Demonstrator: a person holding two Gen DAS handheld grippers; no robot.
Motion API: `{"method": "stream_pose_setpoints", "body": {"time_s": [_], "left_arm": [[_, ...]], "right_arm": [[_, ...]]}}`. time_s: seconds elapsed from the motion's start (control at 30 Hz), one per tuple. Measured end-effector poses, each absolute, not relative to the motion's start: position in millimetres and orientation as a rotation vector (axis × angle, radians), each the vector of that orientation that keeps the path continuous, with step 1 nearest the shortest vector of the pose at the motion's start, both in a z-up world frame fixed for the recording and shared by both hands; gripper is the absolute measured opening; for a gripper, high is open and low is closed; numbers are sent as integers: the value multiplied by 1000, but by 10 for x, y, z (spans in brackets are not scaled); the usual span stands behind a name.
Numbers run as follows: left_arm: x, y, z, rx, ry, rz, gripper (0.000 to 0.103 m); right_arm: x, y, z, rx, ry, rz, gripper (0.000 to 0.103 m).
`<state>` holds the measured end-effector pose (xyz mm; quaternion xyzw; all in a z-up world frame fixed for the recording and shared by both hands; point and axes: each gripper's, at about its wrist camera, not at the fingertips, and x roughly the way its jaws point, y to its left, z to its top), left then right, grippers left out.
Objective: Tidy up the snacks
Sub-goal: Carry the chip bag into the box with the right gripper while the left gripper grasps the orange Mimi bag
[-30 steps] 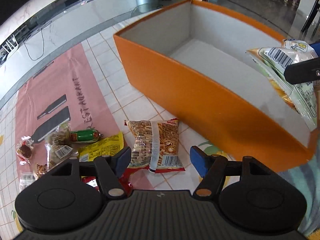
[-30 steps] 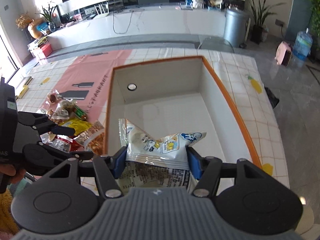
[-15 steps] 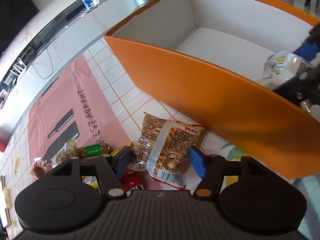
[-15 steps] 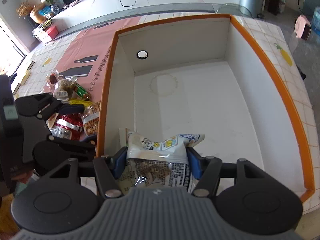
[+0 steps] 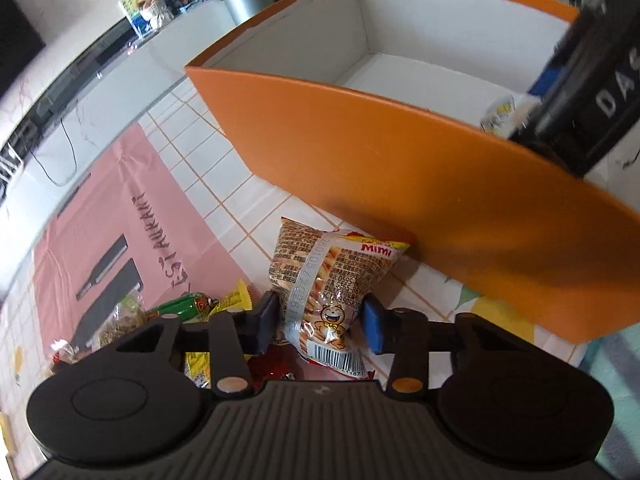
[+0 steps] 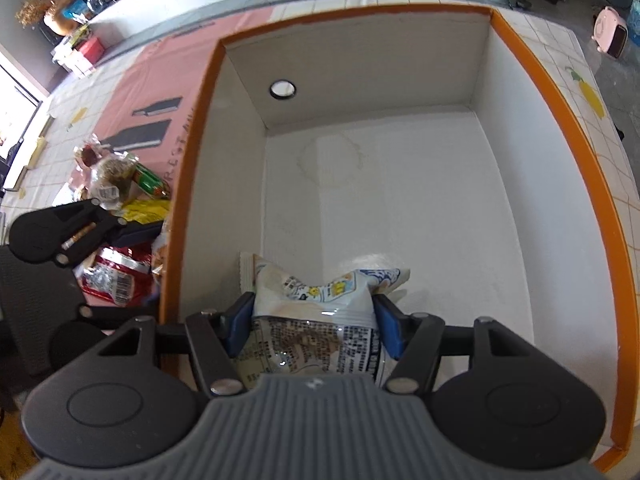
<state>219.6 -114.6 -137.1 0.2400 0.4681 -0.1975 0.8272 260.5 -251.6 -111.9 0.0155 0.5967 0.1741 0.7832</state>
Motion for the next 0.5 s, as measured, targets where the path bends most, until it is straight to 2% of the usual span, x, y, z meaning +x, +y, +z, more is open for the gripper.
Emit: {"method": "stream_pose_setpoints", "body": {"time_s": [0.27, 0.5], "left_arm": [[2176, -860, -834, 239, 1002, -448, 45], [2128, -1060, -119, 283, 919, -559, 45]], "right_arm": [[2598, -2574, -1184, -105, 1368, 387, 63], [2525, -2600, -1243, -278, 1377, 450, 63]]}}
